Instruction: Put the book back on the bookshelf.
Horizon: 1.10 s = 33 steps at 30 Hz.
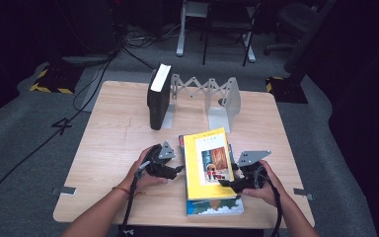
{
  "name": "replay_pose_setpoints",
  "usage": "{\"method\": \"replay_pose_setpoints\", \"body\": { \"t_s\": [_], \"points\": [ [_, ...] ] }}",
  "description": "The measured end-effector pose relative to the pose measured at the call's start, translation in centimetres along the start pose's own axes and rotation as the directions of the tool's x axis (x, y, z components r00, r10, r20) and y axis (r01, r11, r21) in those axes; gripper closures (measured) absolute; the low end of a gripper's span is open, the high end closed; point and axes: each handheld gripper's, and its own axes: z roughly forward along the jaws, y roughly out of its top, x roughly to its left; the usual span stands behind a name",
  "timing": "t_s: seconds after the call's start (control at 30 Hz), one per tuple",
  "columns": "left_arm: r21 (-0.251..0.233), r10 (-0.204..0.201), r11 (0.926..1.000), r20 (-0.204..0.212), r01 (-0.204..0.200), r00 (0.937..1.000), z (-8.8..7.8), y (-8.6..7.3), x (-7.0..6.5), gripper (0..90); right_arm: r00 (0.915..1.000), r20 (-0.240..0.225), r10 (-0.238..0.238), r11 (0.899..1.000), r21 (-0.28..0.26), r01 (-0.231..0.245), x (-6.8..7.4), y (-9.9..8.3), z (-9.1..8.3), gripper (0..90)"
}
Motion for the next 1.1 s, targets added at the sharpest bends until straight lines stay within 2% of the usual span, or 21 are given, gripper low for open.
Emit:
{"method": "replay_pose_setpoints", "body": {
  "t_s": [0.13, 0.23, 0.27, 0.37, 0.47, 0.63, 0.73, 0.8, 0.87, 0.93, 1.03, 1.1],
  "points": [
    [0.000, 0.000, 1.0000, -0.003, 0.000, 1.0000, 0.0, 0.0, 0.0, 26.9, 0.9995, -0.018, 0.027, 1.000, -0.009, -0.027, -0.7, 0.5, 0.6, 35.0],
    [-0.011, -0.002, 0.9999, -0.011, 0.002, 0.9999, -0.1, 0.1, 0.0, 27.1, 0.9994, -0.015, 0.030, 0.999, -0.025, -0.030, -1.0, 0.9, 0.9, 48.9],
    [-0.011, -0.002, 0.9999, -0.011, 0.002, 0.9999, -0.1, 0.1, 0.0, 27.1, 0.9994, -0.015, 0.030, 0.999, -0.025, -0.030, -1.0, 0.9, 0.9, 48.9],
    [-0.021, -0.002, 0.9998, -0.017, 0.002, 0.9998, -0.2, 0.1, 0.0, 27.9, 0.9997, -0.015, 0.017, 0.998, -0.062, -0.018, -1.1, 1.3, 0.9, 66.8],
    [-0.027, -0.007, 0.9996, -0.019, 0.006, 0.9998, -0.3, 0.2, 0.1, 28.2, 0.9998, -0.004, 0.018, 0.996, -0.084, -0.018, -0.8, 1.3, 0.8, 71.5],
    [-0.014, 0.004, 0.9999, -0.024, -0.004, 0.9997, -0.3, 0.1, 0.1, 28.3, 0.9998, -0.014, 0.012, 0.993, -0.118, -0.013, -0.4, 1.4, 0.8, 74.9],
    [-0.006, 0.004, 1.0000, -0.002, -0.004, 1.0000, -0.3, 0.0, 0.3, 28.9, 0.9999, -0.012, -0.004, 0.991, -0.133, 0.002, -0.1, 1.7, 0.9, 76.2],
    [-0.009, 0.008, 0.9999, 0.009, -0.008, 0.9999, -0.3, -0.1, 0.4, 34.3, 0.9998, -0.015, -0.011, 0.991, -0.137, 0.008, 0.0, 1.8, 1.0, 76.5],
    [-0.007, 0.010, 0.9999, 0.008, -0.010, 0.9999, -0.3, -0.2, 0.5, 35.6, 0.9998, -0.018, -0.008, 0.990, -0.138, 0.005, 0.0, 1.9, 1.1, 76.7],
    [-0.007, -0.007, 1.0000, -0.001, 0.007, 1.0000, -0.2, -0.3, 0.8, 37.7, 0.9997, -0.020, -0.016, 0.989, -0.146, 0.013, 0.2, 2.0, 1.2, 77.1],
    [-0.009, -0.041, 0.9991, 0.021, 0.041, 0.9990, -0.3, -0.3, 1.3, 42.4, 0.9992, -0.025, -0.032, 0.987, -0.156, 0.027, 0.3, 2.3, 1.1, 77.3],
    [-0.016, -0.047, 0.9988, 0.017, 0.047, 0.9988, -0.3, -0.1, 1.7, 44.2, 0.9986, -0.031, -0.042, 0.987, -0.158, 0.037, 0.3, 2.4, 1.0, 77.4]
  ]
}}
